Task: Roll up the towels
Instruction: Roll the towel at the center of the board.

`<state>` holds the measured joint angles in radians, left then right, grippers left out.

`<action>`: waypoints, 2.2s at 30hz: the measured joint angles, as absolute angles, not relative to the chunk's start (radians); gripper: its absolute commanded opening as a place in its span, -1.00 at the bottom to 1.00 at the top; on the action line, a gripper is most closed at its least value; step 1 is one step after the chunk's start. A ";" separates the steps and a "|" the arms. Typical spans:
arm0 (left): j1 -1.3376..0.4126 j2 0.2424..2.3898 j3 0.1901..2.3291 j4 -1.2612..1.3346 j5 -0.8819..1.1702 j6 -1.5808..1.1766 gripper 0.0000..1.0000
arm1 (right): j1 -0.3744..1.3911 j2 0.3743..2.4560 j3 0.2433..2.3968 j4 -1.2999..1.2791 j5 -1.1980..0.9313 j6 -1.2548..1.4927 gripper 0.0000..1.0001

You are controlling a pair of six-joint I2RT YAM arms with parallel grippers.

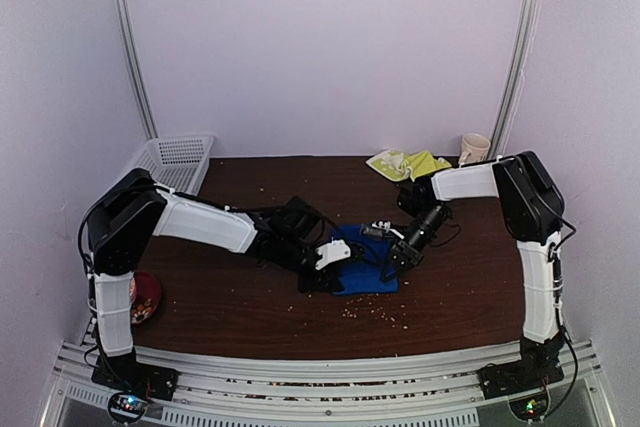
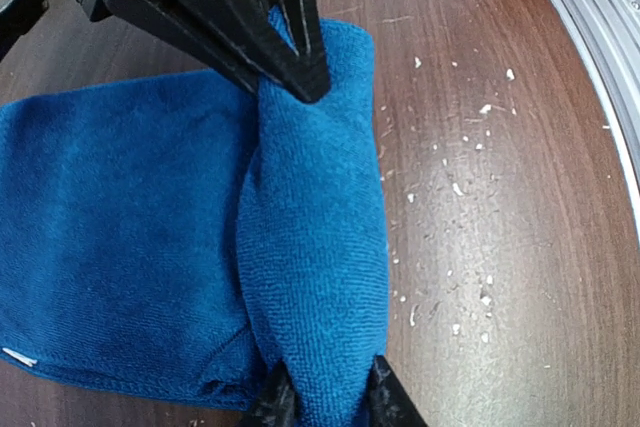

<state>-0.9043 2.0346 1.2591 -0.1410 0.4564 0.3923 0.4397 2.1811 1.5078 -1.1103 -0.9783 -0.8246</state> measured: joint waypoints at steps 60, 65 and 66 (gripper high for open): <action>-0.901 2.025 1.260 0.027 0.235 0.104 0.10 | 0.428 2.263 1.618 -1.179 -0.949 -0.734 -0.80; -0.924 2.065 1.283 0.014 0.195 0.105 0.08 | 0.428 2.263 1.618 -1.177 -0.941 -0.735 -0.65; -0.926 2.069 1.283 0.014 0.188 0.105 0.08 | 0.428 2.263 1.618 -1.176 -0.938 -0.735 -0.63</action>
<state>-0.9264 2.0689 1.2835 0.0135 0.1879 0.1055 0.4282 2.2631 1.6180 -1.1759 -0.9379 -0.7345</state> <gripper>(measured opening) 0.544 0.157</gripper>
